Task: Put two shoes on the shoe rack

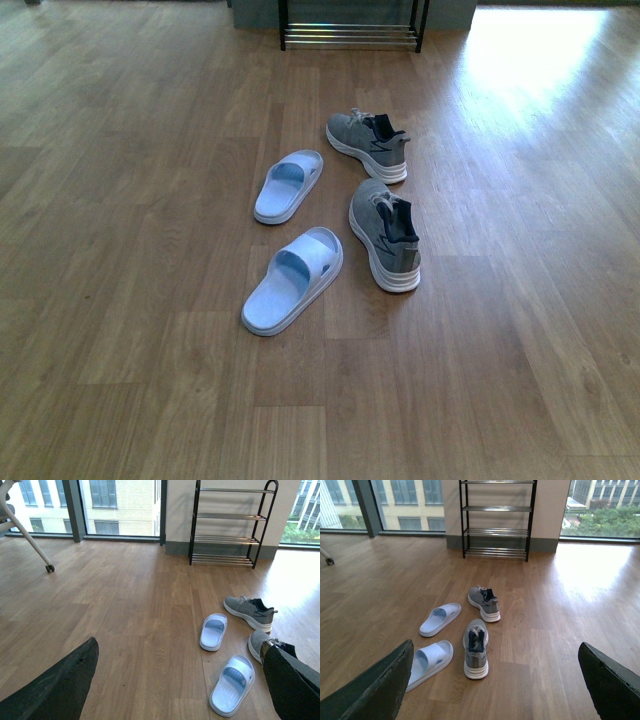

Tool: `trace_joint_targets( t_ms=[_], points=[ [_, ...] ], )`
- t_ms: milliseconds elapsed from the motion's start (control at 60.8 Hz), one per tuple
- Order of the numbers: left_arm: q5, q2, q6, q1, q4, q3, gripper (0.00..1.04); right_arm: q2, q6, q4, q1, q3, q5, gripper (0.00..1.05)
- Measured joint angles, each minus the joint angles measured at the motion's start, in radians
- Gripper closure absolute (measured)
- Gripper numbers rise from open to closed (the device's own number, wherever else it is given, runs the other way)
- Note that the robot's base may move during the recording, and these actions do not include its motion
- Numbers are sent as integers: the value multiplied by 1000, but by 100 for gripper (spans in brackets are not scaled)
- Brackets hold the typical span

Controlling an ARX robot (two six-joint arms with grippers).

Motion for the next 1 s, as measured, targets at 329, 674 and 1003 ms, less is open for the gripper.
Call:
trace_joint_targets(
  t_ms=[329,674,1003],
  points=[
    [-1,0,0,0,0,0,9,0,0,0,0,0,0,9],
    [0,0,0,0,0,0,9,0,0,0,0,0,0,9],
    [1,0,0,0,0,0,9,0,0,0,0,0,3,9]
  ],
)
